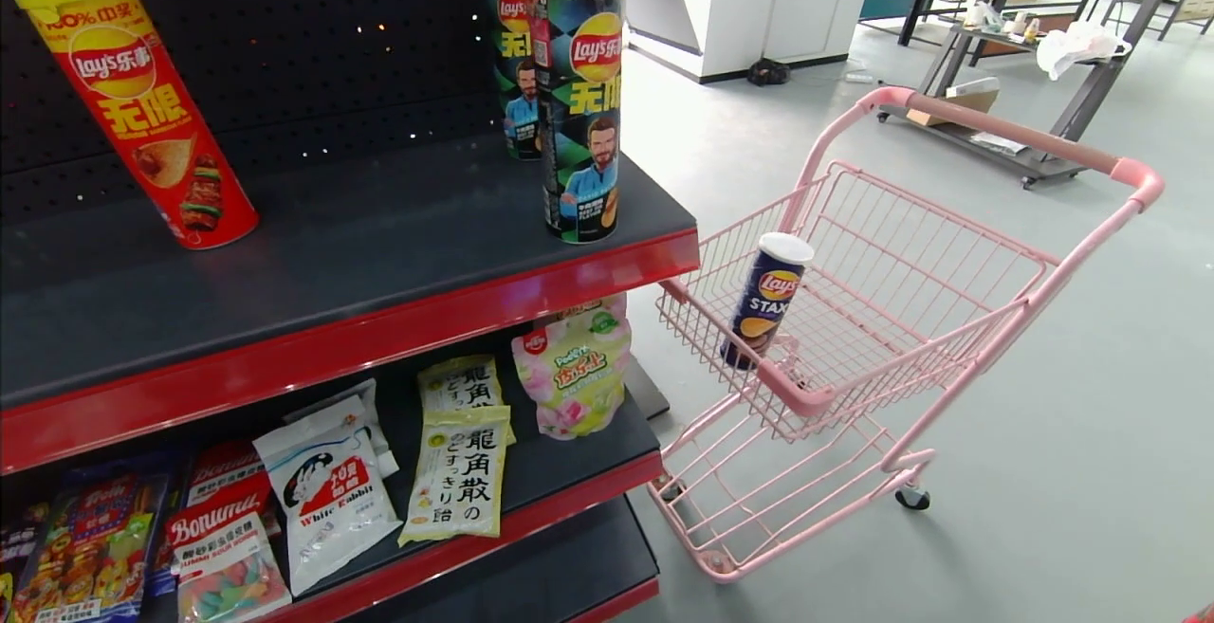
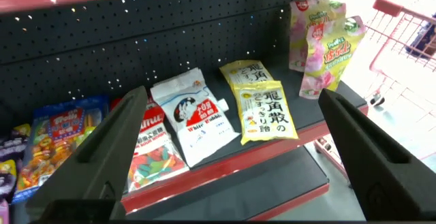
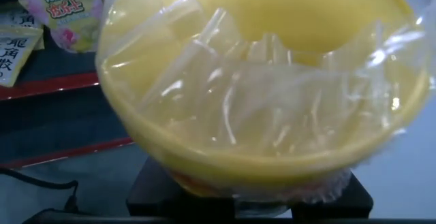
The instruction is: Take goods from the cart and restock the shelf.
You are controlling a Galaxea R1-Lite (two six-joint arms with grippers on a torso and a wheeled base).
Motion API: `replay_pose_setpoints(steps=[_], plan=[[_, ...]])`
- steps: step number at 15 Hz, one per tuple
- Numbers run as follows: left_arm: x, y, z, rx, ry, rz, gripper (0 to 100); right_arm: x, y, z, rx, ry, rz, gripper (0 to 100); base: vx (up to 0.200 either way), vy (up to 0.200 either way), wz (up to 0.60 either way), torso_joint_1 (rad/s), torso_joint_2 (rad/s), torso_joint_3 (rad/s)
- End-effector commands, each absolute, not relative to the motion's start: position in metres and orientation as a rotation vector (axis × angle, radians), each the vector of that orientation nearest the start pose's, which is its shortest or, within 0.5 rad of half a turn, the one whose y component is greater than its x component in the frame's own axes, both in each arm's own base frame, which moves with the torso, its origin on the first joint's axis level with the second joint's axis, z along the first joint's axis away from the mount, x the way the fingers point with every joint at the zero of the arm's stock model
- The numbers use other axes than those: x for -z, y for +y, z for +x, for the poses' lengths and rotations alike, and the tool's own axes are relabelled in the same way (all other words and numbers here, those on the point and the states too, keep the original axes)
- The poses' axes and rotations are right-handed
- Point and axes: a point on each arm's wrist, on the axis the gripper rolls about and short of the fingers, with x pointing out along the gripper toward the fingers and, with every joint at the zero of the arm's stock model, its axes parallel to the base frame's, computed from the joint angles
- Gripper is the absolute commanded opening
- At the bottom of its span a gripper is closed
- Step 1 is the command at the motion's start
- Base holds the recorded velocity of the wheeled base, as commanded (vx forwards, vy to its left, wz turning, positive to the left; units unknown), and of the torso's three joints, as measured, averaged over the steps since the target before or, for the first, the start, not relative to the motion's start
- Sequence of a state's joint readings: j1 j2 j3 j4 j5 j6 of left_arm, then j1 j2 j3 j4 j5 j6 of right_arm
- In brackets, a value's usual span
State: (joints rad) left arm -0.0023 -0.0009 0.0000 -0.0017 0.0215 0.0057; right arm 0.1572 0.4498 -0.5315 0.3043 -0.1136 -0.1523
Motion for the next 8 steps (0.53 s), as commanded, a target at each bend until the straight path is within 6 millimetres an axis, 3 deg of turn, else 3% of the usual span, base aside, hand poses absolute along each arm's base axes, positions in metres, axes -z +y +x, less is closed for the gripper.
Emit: replay_pose_setpoints(steps=[1, 8], plan=[[-0.0756, 0.0006, -0.0228, -0.018, -0.001, 0.006, 100, -0.1973, -0.0026, 0.0002, -0.062, 0.226, -0.184, 0, 0.0, 0.0, 0.0, 0.163, -0.51, -0.354], [-0.0756, 0.0005, -0.0228, -0.02, -0.001, 0.006, 100, -0.1965, -0.0022, 0.0019, -0.068, 0.236, -0.191, 0, 0.0, 0.0, 0.0, 0.206, -0.57, -0.371]])
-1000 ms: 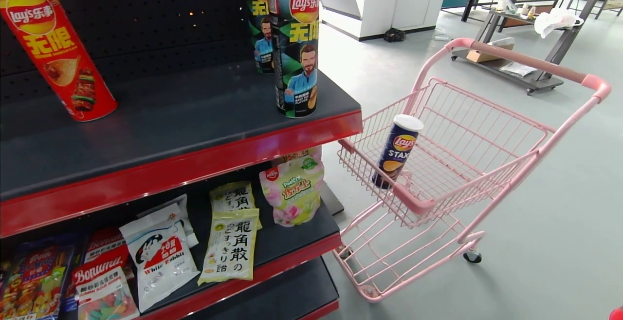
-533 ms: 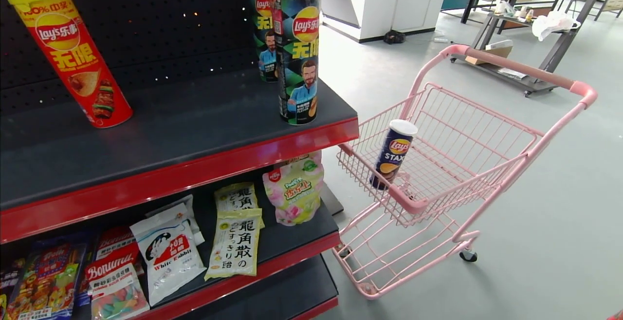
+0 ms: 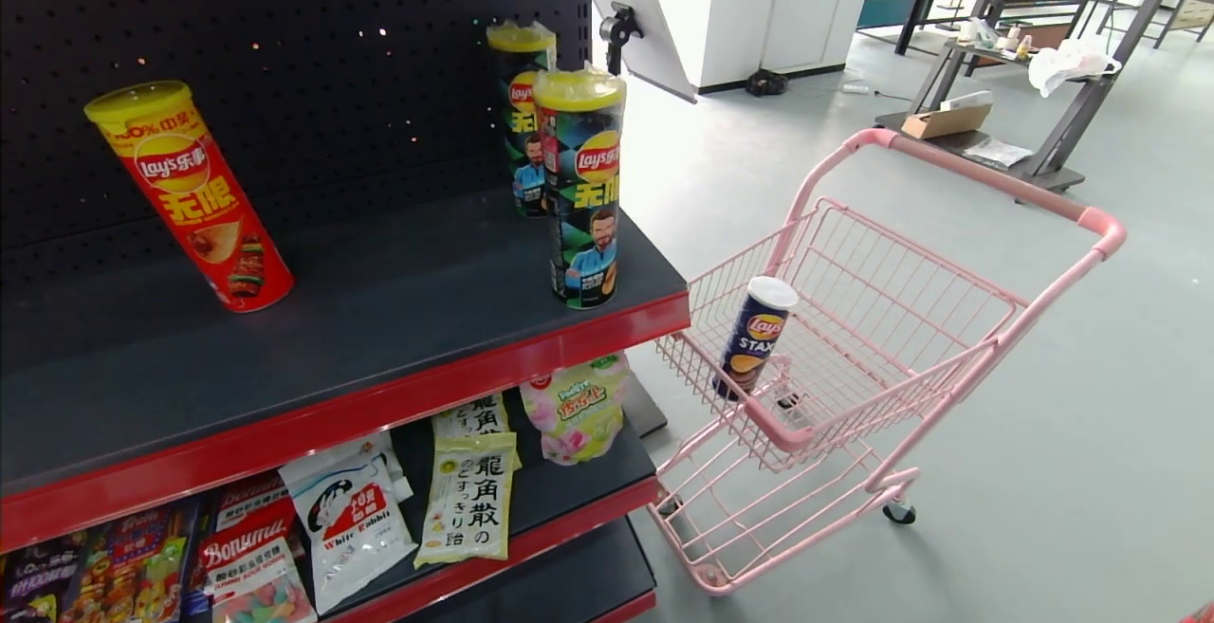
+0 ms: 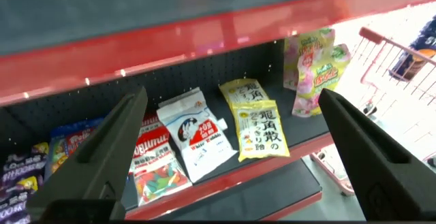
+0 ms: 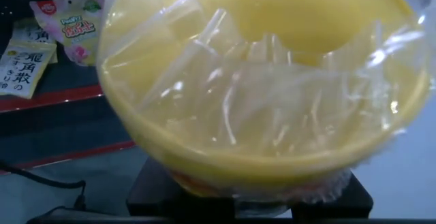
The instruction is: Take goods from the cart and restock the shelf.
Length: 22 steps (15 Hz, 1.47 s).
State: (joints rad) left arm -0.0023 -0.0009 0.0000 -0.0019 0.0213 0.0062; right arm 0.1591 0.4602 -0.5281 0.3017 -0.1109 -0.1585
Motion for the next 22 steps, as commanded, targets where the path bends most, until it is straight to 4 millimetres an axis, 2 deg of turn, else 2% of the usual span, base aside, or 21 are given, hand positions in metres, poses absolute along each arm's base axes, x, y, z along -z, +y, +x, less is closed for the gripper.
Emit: replay_pose_setpoints(steps=[1, 6, 13, 18, 22], plan=[[-0.076, 0.001, -0.023, -0.02, -0.001, 0.006, 100, -0.196, -0.002, 0.003, -0.068, 0.24, -0.192, 0, 0.0, 0.0, 0.0, 0.207, -0.54, -0.325], [-0.076, 0.001, -0.023, -0.018, -0.001, 0.006, 100, -0.195, -0.002, 0.006, -0.069, 0.259, -0.201, 0, 0.0, 0.0, 0.0, 0.14, -0.35, -0.208], [-0.076, 0.001, -0.023, -0.02, -0.001, 0.006, 100, -0.198, 0.0, 0.014, -0.07, 0.254, -0.213, 0, 0.0, 0.0, 0.6, 0.008, -0.01, -0.007], [-0.076, 0.001, -0.023, -0.021, -0.001, 0.006, 100, -0.189, -0.001, 0.01, -0.077, 0.254, -0.218, 0, 0.0, 0.0, 0.48, 0.002, 0.0, -0.001], [-0.076, 0.001, -0.023, -0.02, -0.001, 0.006, 100, -0.173, 0.001, -0.007, -0.337, 0.187, -0.195, 0, 0.0, 0.15, 0.0, 0.002, 0.0, 0.002]])
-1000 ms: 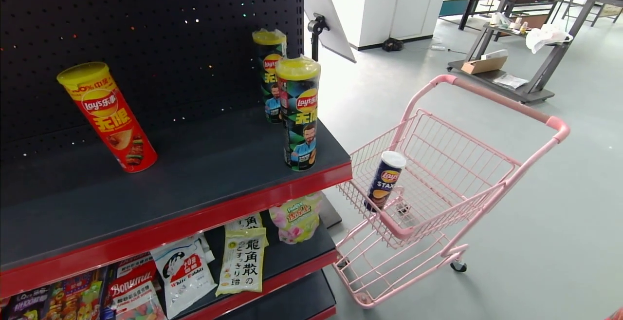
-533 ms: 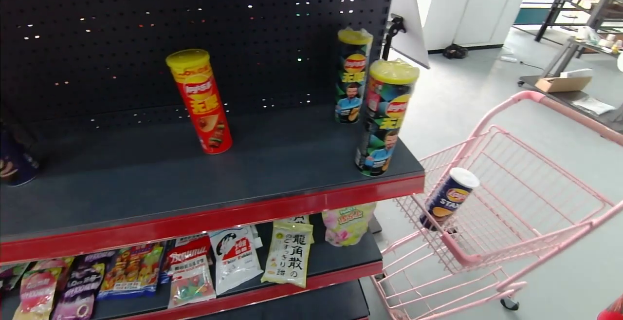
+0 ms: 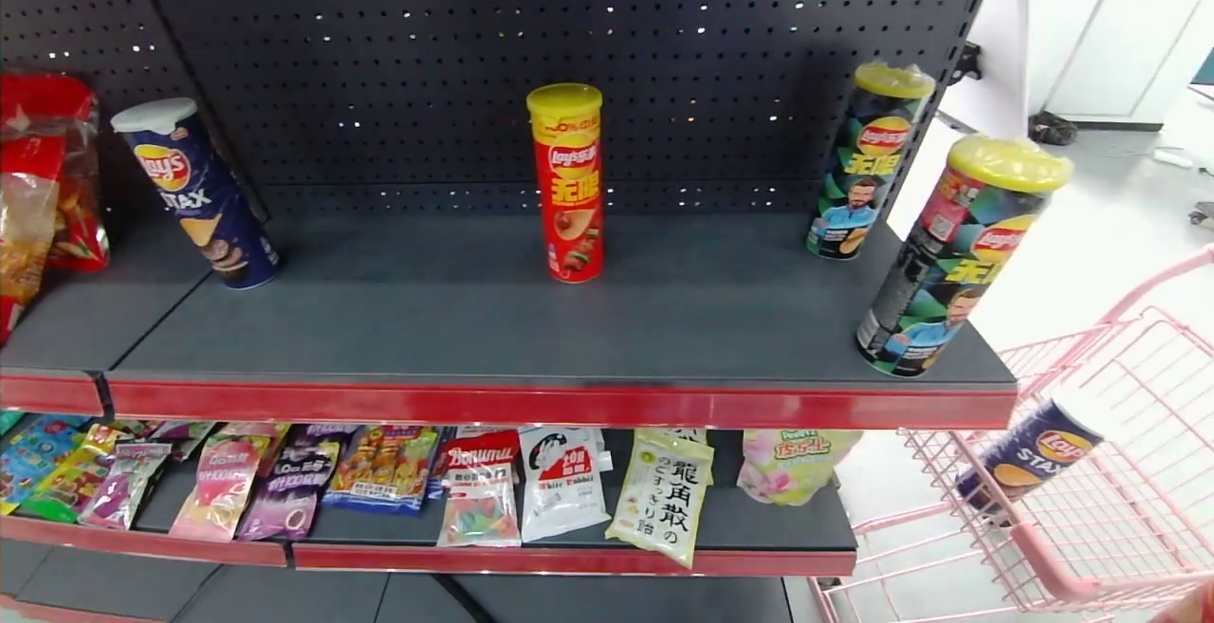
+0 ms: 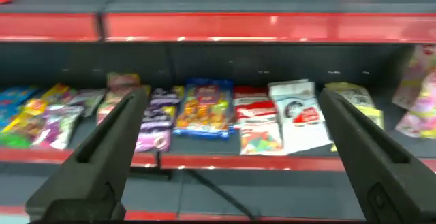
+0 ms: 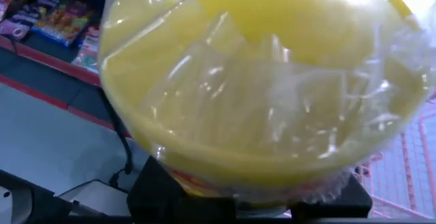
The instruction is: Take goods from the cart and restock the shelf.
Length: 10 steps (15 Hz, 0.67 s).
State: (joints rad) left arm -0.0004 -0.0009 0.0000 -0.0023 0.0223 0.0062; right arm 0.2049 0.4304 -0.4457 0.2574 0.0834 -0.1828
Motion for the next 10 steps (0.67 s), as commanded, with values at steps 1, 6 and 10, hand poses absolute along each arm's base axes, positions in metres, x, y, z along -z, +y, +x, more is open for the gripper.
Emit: replay_pose_setpoints(steps=[1, 6, 10], plan=[[-0.0756, 0.0006, -0.0228, -0.02, -0.001, 0.006, 100, -0.1714, 0.0006, -0.0058, -0.317, 0.197, -0.2, 0, 0.0, 0.2, 0.0, 0.002, 0.01, -0.002], [-0.0756, 0.0006, -0.0228, -0.021, -0.001, 0.008, 100, -0.1707, 0.0026, -0.0059, -0.431, 0.198, -0.172, 0, 0.0, 0.2, 0.0, 0.004, 0.0, 0.003], [-0.0756, 0.0006, -0.0228, -0.021, -0.001, 0.009, 100, -0.1677, 0.0026, -0.0058, -0.433, 0.206, -0.172, 0, 0.0, 0.15, 0.0, -0.001, 0.0, 0.001]])
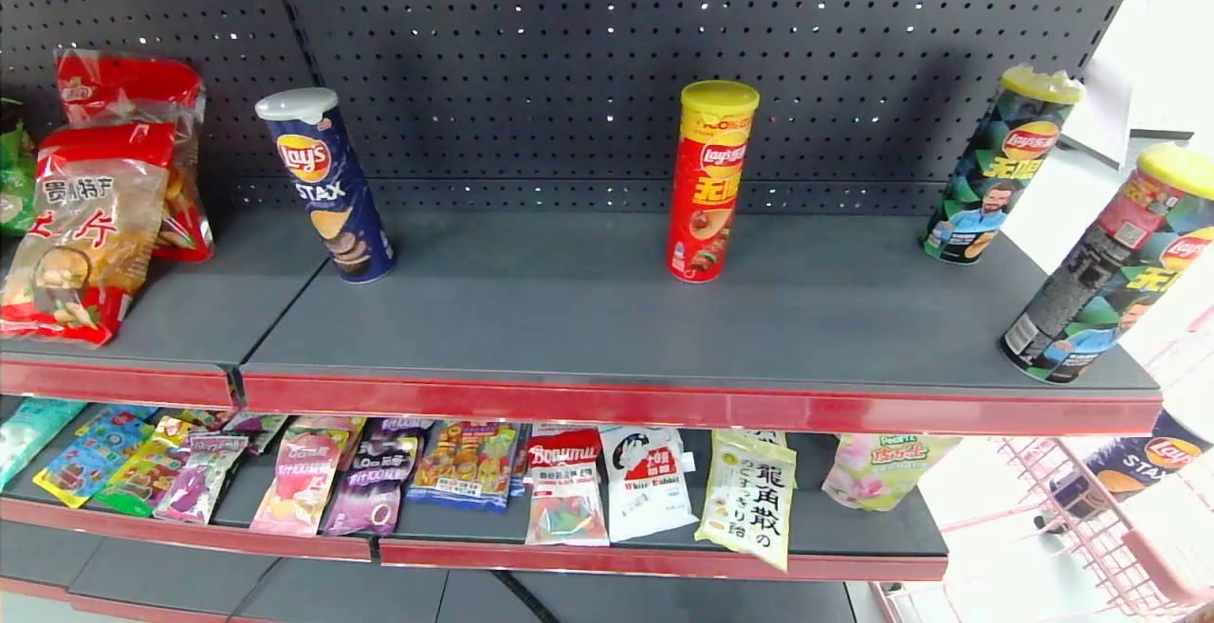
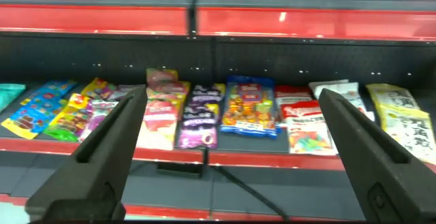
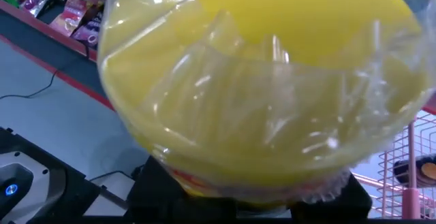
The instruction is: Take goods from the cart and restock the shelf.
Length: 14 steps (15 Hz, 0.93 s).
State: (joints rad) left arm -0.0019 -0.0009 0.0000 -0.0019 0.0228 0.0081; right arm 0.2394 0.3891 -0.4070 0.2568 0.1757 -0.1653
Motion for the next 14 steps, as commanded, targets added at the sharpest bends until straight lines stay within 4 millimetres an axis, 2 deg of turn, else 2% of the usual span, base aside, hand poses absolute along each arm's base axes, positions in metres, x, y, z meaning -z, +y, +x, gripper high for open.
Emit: replay_pose_setpoints(steps=[1, 2, 8, 14], plan=[[-0.0756, 0.0006, -0.0228, -0.021, -0.001, 0.009, 100, -0.1677, 0.0026, -0.0058, -0.433, 0.206, -0.172, 0, 0.0, 0.0, 0.0, 0.0, 0.0, 0.0], [-0.0756, 0.0006, -0.0228, -0.021, -0.001, 0.011, 100, -0.1682, 0.0026, -0.0059, -0.433, 0.204, -0.172, 0, 0.0, 0.0, 0.0, 0.0, 0.0, 0.0], [-0.0756, 0.0005, -0.0228, -0.02, -0.001, 0.009, 100, -0.1682, 0.0028, -0.0055, -0.438, 0.207, -0.173, 0, 0.2, 0.0, 0.0, -0.001, 0.0, 0.006], [-0.0755, 0.0006, -0.0228, -0.018, 0.0, 0.006, 100, -0.1661, 0.003, -0.0046, -0.442, 0.217, -0.173, 0, 0.0, 0.0, 0.0, 0.0, 0.0, 0.0]])
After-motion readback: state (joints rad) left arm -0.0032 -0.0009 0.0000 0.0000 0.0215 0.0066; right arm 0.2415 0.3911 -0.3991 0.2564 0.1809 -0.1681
